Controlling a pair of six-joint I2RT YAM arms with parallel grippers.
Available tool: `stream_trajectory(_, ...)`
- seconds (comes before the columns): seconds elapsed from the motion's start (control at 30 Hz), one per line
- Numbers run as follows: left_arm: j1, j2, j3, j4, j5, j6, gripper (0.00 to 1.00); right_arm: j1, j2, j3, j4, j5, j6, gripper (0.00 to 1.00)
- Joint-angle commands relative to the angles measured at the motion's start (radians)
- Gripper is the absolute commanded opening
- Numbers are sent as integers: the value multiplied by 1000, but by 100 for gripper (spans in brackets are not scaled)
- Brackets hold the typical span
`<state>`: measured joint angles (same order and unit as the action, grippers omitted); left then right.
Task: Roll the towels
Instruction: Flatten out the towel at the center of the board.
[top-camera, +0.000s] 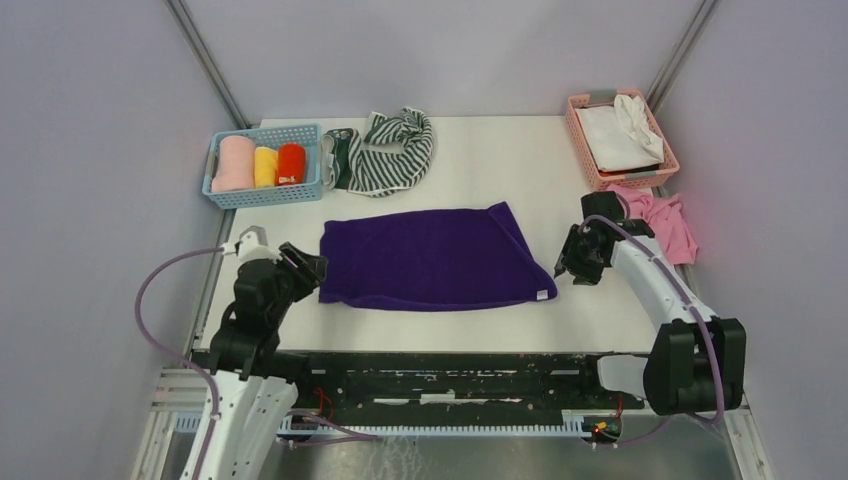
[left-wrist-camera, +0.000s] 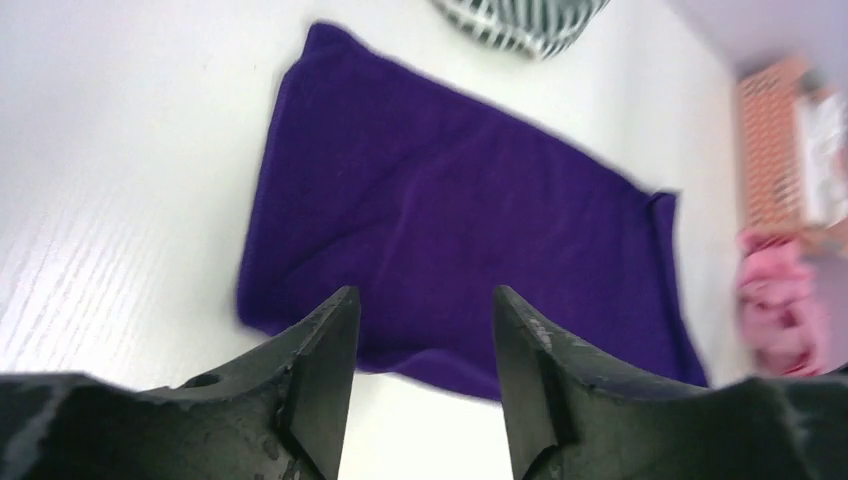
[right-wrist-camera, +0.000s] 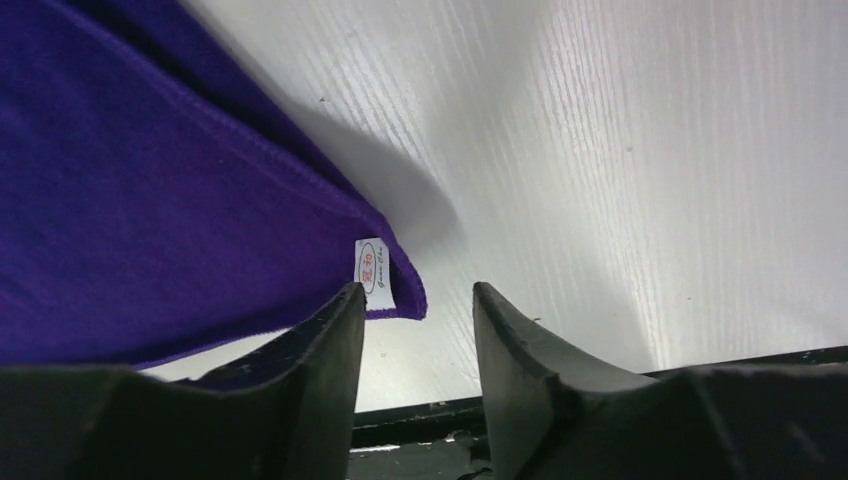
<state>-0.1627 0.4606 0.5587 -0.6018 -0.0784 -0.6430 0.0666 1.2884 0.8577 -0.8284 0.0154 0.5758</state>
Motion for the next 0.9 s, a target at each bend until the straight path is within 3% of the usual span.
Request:
stream_trajectory(0.0,8,-102,86,-41,-117,-149,63,-4,-104,69,16,-19,-42,56)
stream_trajectory(0.23,7,200,164,84,17,-9,67,81,6,184,118,-108,-130,58)
stream_trajectory(0.4,7,444,160,252,115,-7,67,222,157,260,170,-128,-159,58)
stream_trajectory(0.53,7,644,182,352,147,-28,67,282,303,347,184,-51,-166,55)
stream_trajectory(0.63,6,789,251,355,136,4,66,309,406,456,170,-12,-205,50)
stream_trajectory(0.87,5,996,408,275,54,151,67,372,623,660,166,143,-294,49)
